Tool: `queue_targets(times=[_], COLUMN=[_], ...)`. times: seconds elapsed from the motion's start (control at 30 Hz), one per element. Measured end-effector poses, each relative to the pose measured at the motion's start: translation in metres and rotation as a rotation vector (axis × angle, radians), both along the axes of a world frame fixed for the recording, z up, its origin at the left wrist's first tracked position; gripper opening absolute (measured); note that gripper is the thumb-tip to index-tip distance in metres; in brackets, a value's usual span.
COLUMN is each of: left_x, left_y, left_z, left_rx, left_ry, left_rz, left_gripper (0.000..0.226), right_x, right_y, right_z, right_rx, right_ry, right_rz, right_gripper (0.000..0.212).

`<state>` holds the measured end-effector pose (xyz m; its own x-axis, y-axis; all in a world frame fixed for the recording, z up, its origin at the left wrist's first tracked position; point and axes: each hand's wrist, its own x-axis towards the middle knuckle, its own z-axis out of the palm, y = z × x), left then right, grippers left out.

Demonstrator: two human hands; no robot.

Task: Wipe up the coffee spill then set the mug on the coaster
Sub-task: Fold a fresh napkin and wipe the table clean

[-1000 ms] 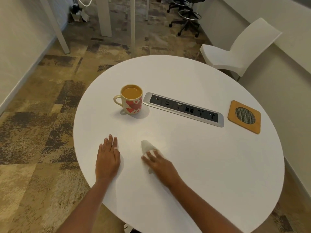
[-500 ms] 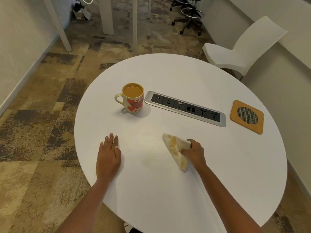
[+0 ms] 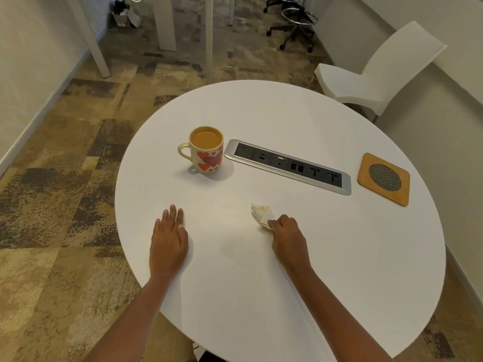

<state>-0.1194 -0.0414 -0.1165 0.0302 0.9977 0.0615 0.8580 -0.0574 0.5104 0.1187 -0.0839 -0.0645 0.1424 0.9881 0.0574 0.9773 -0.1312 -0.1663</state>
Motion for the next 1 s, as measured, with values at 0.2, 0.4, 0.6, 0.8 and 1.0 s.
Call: queue_targets(times=[0.2,0.4,0.6,0.8,1.0], left_x=[0.0,0.0,0.0,-0.002,-0.005], left_y=[0.0,0.0,0.0,0.003,0.018], left_z=[0.001,0.003,0.003,0.005,0.003], left_rx=[-0.005,-0.008,-0.018,-0.021,-0.023], left_ry=[0.002,-0.013,-0.007,-0.022,0.043], left_rz=[0.0,0.01,0.005,-0.009,-0.05], left_gripper=[0.068,0.068,0.067,0.065,0.065], right_x=[-0.014,-0.018,-0.017,0.004,-0.016], right_y=[0.004,0.016,0.026,0.06,0.099], right_z=[0.0,0.003,0.01,0.01,0.01], right_rx=[-0.1,-0.103,-0.176,-0.184,-0.128], right_ry=[0.006,0.111,0.09,0.135,0.376], right_rz=[-0.022,-0.035,-0.048,-0.169,-0.269], right_gripper=[0.028,0.01,0.018,0.026,0.028])
